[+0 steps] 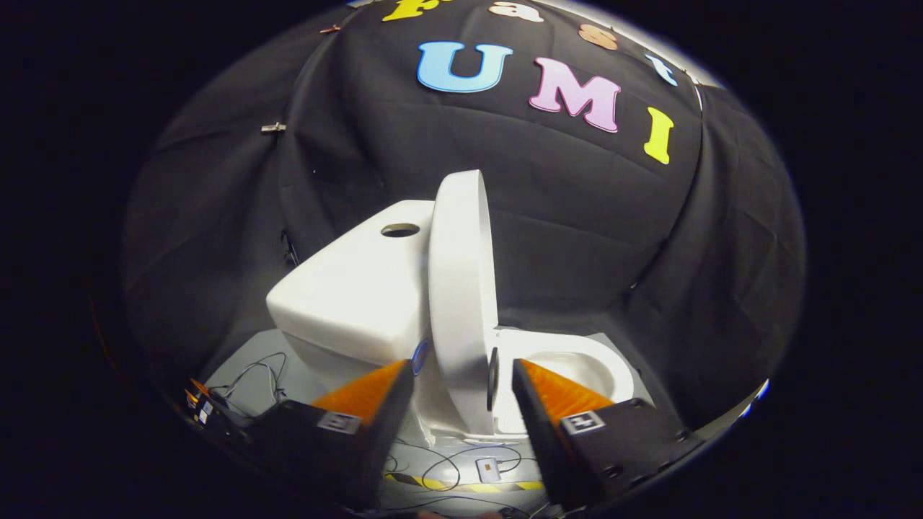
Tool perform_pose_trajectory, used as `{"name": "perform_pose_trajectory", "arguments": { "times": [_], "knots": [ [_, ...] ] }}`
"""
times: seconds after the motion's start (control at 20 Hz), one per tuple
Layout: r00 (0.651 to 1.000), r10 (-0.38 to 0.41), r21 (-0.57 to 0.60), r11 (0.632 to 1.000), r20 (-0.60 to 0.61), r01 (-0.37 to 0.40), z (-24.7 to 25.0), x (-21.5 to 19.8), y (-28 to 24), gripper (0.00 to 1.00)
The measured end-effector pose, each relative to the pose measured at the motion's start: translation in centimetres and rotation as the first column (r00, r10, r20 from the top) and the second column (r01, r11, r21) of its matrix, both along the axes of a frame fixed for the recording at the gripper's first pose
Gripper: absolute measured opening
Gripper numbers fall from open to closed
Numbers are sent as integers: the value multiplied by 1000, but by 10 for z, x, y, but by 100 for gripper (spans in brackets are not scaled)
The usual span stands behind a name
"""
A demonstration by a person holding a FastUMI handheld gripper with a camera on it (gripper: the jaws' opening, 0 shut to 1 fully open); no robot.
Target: Open the toilet lid.
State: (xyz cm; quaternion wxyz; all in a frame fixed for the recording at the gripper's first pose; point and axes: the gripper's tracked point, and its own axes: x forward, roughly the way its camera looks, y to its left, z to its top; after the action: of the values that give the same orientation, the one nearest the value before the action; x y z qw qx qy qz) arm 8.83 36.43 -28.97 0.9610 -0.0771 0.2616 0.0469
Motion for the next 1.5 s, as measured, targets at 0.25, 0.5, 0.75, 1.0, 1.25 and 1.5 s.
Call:
{"name": "perform_pose_trajectory", "arguments": {
  "times": [0.25,0.5,0.75,1.0,1.25,1.5],
  "knots": [
    [998,37,23,999,53,-39,23,-5,0,99],
    [996,14,98,995,90,-22,65,-5,-28,99],
    [982,-45,104,994,183,26,128,8,-85,99],
    [962,-100,144,988,254,64,180,1,-152,99],
    [942,-154,199,975,298,96,222,-23,-208,99],
    [917,-183,262,961,354,91,259,-56,-249,99]
  ]
}}
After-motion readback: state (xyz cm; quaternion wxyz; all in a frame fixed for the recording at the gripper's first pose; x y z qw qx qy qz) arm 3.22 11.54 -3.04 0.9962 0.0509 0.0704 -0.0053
